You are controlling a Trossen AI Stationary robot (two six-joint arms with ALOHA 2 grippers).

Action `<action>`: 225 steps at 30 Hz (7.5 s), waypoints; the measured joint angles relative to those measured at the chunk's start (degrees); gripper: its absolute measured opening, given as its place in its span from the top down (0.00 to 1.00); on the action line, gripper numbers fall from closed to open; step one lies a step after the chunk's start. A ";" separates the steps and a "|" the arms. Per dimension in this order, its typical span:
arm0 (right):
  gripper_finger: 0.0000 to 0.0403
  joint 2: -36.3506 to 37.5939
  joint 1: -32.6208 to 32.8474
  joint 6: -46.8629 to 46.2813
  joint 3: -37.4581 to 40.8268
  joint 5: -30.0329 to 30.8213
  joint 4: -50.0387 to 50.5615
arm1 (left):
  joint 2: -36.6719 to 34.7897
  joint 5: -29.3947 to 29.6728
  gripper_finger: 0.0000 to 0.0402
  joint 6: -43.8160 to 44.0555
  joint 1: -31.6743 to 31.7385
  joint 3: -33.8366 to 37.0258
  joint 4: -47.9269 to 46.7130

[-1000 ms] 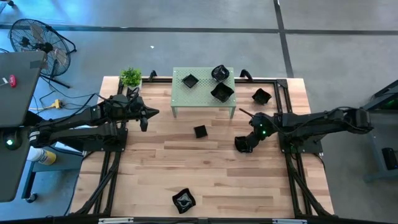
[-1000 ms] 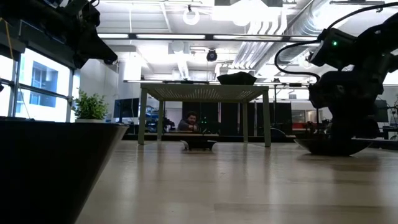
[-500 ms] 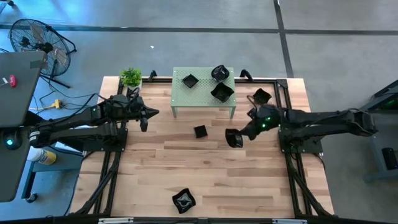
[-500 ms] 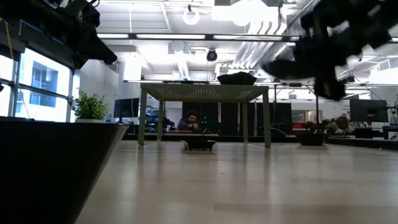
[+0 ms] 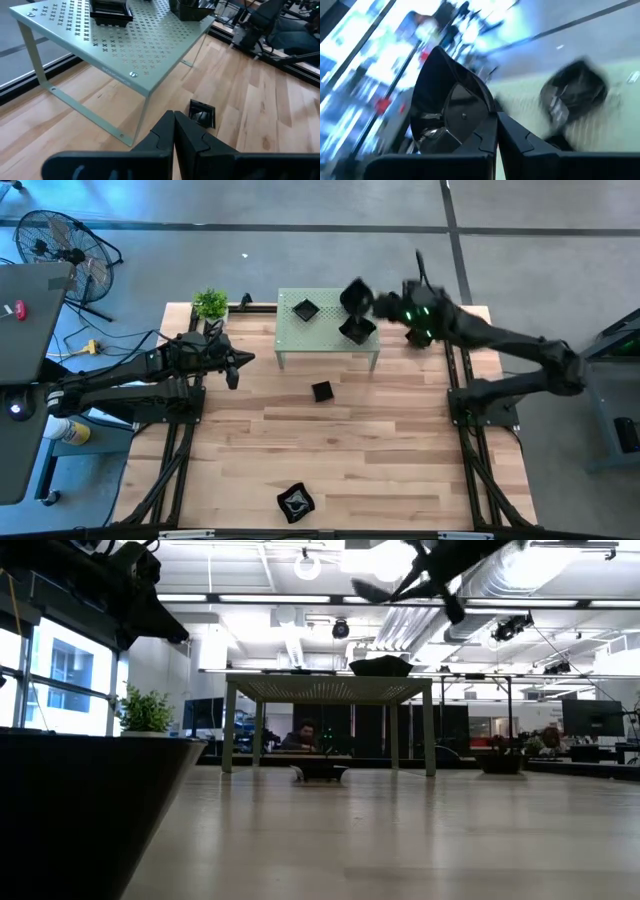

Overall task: Pick & Place Mini shaped plates
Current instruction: Stack the black leaf-shaped plate on top of the black leaf-shaped plates on the shelf, then stack the black distorted square plate on top of the black distorted square plates on the shelf

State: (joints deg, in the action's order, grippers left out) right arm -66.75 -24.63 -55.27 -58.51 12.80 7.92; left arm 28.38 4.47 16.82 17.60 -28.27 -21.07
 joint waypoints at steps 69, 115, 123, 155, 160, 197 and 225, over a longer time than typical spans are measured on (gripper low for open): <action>0.98 -7.01 -30.98 24.46 0.58 -13.65 37.47 | -0.02 1.28 1.00 0.00 -0.01 -0.02 -0.12; 0.70 -46.23 -42.24 64.46 -21.98 -12.24 58.43 | -0.02 0.09 1.00 0.22 -0.01 -0.02 -2.61; 0.87 -46.98 -43.12 64.61 -21.96 -12.42 57.83 | -0.02 0.02 1.00 1.49 -0.01 -0.02 -2.65; 0.94 -45.43 -43.99 64.13 -17.09 -12.27 53.79 | -0.02 0.13 1.00 2.99 0.01 -0.02 -2.63; 0.98 -45.41 -44.01 64.24 -21.20 -13.95 59.72 | 0.00 0.24 1.00 2.99 -0.01 -0.02 -2.63; 0.70 -34.72 -41.34 59.38 -10.97 -9.97 46.33 | 0.00 0.57 1.00 2.99 -0.01 -0.02 -2.68; 0.68 -40.30 -36.06 89.98 -12.60 -14.80 41.86 | -0.02 0.46 1.00 3.15 -0.01 -0.02 -2.84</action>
State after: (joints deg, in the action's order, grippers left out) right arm -107.05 -60.69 34.71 -71.11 -1.99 49.78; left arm 28.36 4.93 19.97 17.58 -28.29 -23.91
